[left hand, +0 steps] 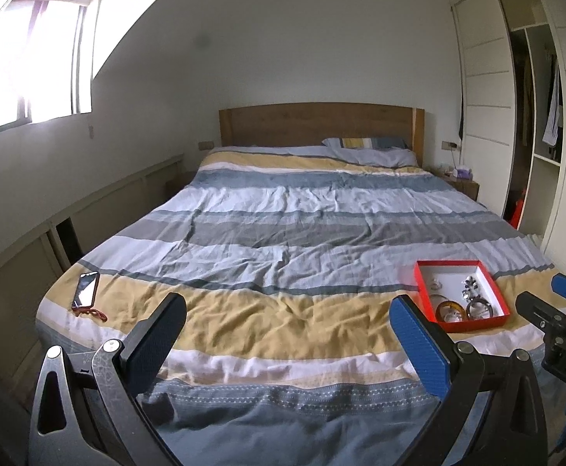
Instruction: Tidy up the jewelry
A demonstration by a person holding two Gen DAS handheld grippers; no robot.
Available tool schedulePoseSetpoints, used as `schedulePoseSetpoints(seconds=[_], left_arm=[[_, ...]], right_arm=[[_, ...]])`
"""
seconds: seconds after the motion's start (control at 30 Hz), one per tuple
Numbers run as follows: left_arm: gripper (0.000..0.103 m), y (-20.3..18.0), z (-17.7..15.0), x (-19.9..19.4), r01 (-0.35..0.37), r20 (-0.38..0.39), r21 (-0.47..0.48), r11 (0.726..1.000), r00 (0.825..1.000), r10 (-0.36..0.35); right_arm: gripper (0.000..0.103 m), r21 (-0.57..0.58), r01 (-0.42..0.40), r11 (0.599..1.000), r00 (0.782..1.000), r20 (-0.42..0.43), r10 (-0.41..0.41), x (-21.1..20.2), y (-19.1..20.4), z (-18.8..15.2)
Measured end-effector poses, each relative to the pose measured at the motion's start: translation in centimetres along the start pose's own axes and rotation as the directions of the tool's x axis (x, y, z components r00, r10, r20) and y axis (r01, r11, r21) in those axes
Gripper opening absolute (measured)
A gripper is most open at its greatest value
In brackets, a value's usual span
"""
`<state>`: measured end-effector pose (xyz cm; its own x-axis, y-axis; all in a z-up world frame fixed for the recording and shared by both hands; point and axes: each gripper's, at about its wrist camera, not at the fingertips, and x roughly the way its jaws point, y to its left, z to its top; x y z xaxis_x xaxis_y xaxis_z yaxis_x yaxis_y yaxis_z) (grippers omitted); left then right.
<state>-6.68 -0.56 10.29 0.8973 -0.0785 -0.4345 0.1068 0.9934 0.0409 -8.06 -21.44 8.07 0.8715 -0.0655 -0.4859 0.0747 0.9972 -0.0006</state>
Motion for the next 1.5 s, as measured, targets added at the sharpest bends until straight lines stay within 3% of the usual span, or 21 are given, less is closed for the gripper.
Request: schedulePoseSetpoints(seconds=[0.97, 1.5], left_arm=[[0.102, 0.9, 0.3, -3.9, -0.031, 0.086, -0.018, 0.999, 0.996, 0.032], [0.102, 1.5, -0.2, -3.3, -0.038, 0.057, -0.041, 0.998, 0.998, 0.040]], right_arm=[[0.069, -0.010, -0.007, 1.000, 0.996, 0.085, 0.008, -4.0, 0.6, 0.1], [0.069, 0.002, 0.003, 1.000, 0.997, 0.073, -0.004, -4.0, 0.2, 0.1]])
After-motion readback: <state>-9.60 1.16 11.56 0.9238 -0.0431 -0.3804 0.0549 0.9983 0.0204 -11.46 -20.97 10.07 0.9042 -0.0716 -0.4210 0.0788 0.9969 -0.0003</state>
